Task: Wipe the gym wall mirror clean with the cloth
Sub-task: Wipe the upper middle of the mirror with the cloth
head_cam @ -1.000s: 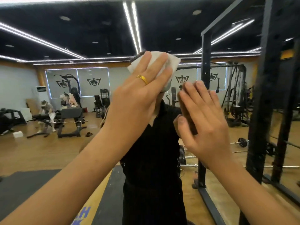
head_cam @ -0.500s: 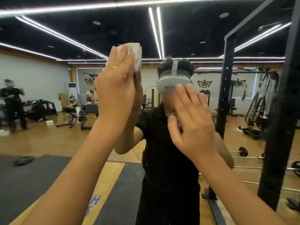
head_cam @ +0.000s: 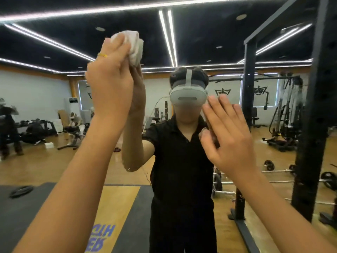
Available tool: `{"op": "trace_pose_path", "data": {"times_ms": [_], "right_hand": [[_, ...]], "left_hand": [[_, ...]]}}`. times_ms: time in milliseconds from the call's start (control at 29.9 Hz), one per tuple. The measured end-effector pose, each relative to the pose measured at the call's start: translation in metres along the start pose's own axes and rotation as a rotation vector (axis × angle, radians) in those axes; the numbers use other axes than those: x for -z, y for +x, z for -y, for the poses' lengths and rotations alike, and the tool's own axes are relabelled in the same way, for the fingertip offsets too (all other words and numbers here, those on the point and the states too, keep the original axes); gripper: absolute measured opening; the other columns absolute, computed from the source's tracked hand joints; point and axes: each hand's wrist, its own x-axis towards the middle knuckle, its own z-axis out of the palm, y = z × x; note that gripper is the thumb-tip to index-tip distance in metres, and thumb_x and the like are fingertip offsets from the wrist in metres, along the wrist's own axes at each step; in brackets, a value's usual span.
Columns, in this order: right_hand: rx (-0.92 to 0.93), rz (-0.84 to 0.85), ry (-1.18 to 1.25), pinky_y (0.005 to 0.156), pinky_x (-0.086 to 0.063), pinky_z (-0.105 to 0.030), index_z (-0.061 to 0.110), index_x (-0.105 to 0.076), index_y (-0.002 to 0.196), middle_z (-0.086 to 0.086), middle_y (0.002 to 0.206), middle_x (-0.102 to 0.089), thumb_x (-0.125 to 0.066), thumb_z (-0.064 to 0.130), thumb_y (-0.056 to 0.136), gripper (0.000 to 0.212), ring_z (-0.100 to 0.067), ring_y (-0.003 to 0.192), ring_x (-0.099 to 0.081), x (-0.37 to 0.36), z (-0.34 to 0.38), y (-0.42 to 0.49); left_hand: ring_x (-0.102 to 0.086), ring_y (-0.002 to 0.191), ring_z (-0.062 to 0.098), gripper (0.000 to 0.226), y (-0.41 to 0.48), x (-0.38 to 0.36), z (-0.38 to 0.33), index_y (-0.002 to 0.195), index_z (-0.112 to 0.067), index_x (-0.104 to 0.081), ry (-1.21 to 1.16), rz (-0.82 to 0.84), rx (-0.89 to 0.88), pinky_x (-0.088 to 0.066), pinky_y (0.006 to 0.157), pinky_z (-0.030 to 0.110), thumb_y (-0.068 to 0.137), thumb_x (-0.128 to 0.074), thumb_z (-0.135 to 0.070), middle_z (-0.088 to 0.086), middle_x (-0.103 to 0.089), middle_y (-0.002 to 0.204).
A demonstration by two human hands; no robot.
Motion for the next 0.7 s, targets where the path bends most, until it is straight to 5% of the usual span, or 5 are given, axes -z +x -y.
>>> {"op": "trace_pose_path", "data": {"times_ms": [201, 301, 368, 501, 702], "right_hand": [[0.002, -0.003, -0.016, 0.128, -0.019, -0.048, 0.003, -0.046, 0.151, -0.016, 0.161, -0.04, -0.055, 0.016, 0.099, 0.055, -0.029, 0.154, -0.029, -0.002, 0.0, -0.001], [0.009, -0.011, -0.033, 0.128, -0.021, -0.05, 0.002, -0.048, 0.151, -0.016, 0.16, -0.041, -0.055, 0.016, 0.099, 0.054, -0.03, 0.154, -0.031, -0.003, 0.0, -0.001], [0.008, -0.016, -0.026, 0.128, -0.021, -0.05, 0.002, -0.048, 0.15, -0.017, 0.16, -0.041, -0.054, 0.016, 0.099, 0.053, -0.03, 0.154, -0.032, -0.003, 0.0, -0.001], [0.005, -0.014, -0.01, 0.128, -0.021, -0.049, 0.001, -0.049, 0.149, -0.016, 0.159, -0.042, -0.053, 0.016, 0.099, 0.053, -0.03, 0.153, -0.032, -0.003, 0.001, -0.001], [-0.012, -0.003, -0.019, 0.128, -0.02, -0.049, 0.003, -0.047, 0.15, -0.015, 0.16, -0.04, -0.05, 0.018, 0.1, 0.053, -0.029, 0.154, -0.03, -0.002, 0.003, -0.002]], "left_hand": [[-0.071, 0.103, 0.023, 0.033, 0.012, -0.017, -0.03, 0.128, -0.008, -0.07, -0.098, 0.031, -0.113, -0.045, 0.093, 0.004, 0.098, -0.057, -0.003, 0.013, -0.075, 0.117], [-0.073, 0.096, 0.029, 0.036, -0.005, -0.025, -0.054, 0.127, -0.006, -0.071, -0.128, 0.125, -0.275, -0.061, 0.086, 0.036, 0.094, -0.061, 0.004, 0.015, -0.074, 0.117], [-0.072, 0.104, 0.037, 0.036, -0.019, -0.021, -0.054, 0.125, -0.003, -0.071, -0.142, 0.119, -0.3, -0.06, 0.092, 0.046, 0.091, -0.067, 0.006, 0.019, -0.072, 0.123], [-0.071, 0.096, 0.027, 0.032, -0.02, 0.005, 0.001, 0.131, -0.011, -0.069, -0.006, 0.099, -0.198, -0.048, 0.088, 0.018, 0.103, -0.053, -0.012, 0.015, -0.073, 0.118], [-0.061, 0.124, 0.008, 0.034, -0.003, 0.016, 0.039, 0.136, -0.015, -0.067, -0.041, -0.063, 0.12, -0.05, 0.106, 0.022, 0.106, -0.053, -0.026, 0.001, -0.066, 0.136]]}}
